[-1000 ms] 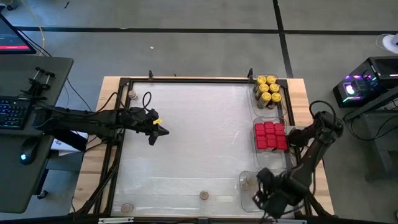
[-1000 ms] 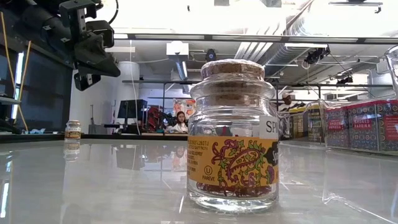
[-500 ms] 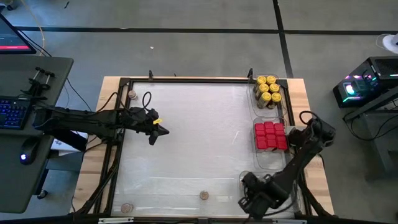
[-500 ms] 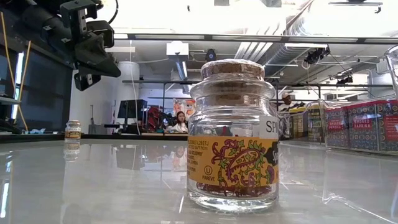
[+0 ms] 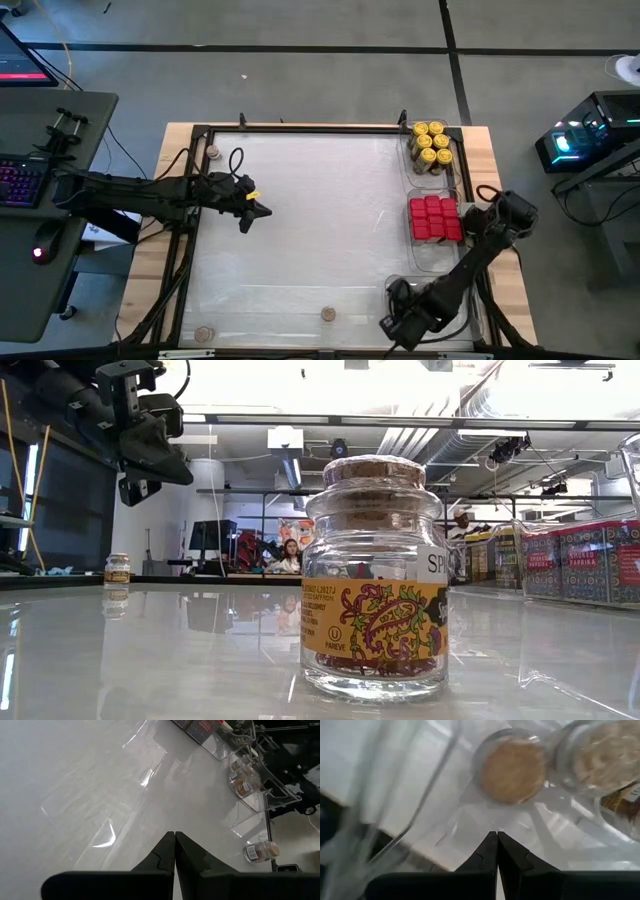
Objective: Sort spices by type
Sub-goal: Adjust the brown seasoning bottle in the bottom transparent bin
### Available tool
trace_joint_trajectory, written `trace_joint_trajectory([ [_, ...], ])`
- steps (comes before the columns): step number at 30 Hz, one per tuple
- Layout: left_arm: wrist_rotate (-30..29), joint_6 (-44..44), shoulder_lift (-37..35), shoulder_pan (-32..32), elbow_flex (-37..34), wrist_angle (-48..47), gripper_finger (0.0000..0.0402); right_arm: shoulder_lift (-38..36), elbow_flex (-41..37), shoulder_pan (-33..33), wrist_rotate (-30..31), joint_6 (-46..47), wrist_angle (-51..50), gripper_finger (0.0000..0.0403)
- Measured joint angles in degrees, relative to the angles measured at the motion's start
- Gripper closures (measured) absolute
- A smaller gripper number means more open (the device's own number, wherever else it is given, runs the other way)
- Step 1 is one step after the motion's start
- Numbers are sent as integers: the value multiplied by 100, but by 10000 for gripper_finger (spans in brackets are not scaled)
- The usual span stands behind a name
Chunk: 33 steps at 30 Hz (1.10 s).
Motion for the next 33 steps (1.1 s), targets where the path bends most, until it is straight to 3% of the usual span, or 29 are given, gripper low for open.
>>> trace_joint_trajectory([
  [10, 202, 2, 0, 0, 0, -13, 401, -70, -111, -63, 639, 432, 114, 402],
  [33, 200, 304, -2, 0, 0, -17, 402, -101, -113, -455, 745, 557, -136, 403],
])
